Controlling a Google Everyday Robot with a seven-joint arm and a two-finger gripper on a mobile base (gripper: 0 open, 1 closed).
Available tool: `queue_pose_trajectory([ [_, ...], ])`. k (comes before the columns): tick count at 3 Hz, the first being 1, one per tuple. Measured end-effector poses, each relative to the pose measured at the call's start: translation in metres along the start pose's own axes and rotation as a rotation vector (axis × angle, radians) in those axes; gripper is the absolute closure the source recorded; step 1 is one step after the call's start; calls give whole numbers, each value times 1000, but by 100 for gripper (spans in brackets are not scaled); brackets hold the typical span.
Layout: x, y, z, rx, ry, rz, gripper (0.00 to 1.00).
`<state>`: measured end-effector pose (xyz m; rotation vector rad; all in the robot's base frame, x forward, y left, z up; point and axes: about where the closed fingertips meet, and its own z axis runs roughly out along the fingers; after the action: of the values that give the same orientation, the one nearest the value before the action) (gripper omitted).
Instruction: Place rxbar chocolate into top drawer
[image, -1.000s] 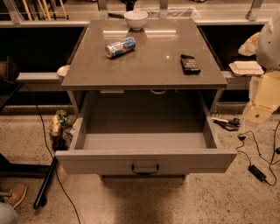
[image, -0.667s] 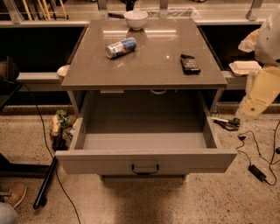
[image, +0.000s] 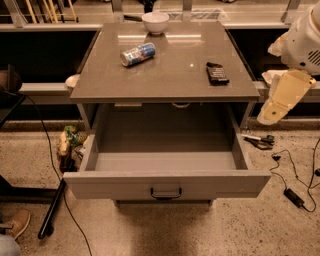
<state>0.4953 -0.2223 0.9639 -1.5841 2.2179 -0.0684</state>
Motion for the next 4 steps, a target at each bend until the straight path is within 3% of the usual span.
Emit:
queue_pose_trajectory([
  [1, -6, -17, 16, -2, -33, 18, 0],
  [2, -16, -65, 44, 7, -104, 127, 0],
  [3, -24, -117, 75, 36, -137, 296, 0],
  [4, -24, -154, 113, 34, -177, 516, 0],
])
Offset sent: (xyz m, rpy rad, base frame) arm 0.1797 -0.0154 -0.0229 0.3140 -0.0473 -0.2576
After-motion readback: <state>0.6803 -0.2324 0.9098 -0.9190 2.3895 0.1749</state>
